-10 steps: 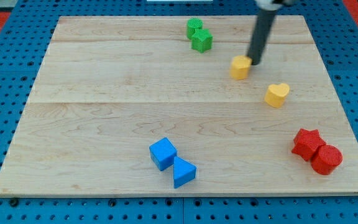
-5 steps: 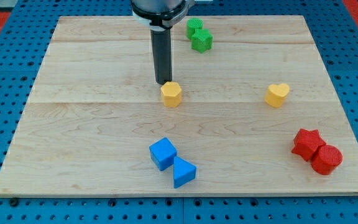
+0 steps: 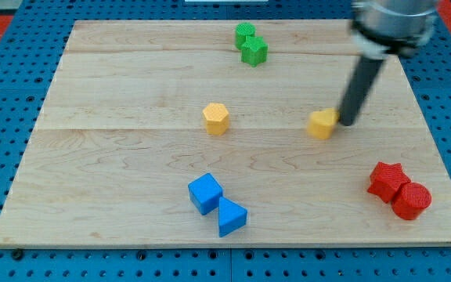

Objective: Keep yellow blocks at the center

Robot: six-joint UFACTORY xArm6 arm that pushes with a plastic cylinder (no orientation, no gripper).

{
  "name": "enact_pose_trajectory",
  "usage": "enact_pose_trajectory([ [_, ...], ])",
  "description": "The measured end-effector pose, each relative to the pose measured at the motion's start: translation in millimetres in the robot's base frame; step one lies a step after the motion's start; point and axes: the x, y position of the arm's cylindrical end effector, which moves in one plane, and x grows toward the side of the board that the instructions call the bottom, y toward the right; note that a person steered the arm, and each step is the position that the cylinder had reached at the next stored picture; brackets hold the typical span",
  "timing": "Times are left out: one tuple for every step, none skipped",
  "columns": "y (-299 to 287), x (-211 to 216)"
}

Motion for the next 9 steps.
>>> enact_pose_trajectory([
  [-105,4],
  [-52,11],
  [-15,75],
  [-83,83],
  [-152,63],
  [-158,30],
  [-161,29],
  [-163,25],
  [-161,-4],
])
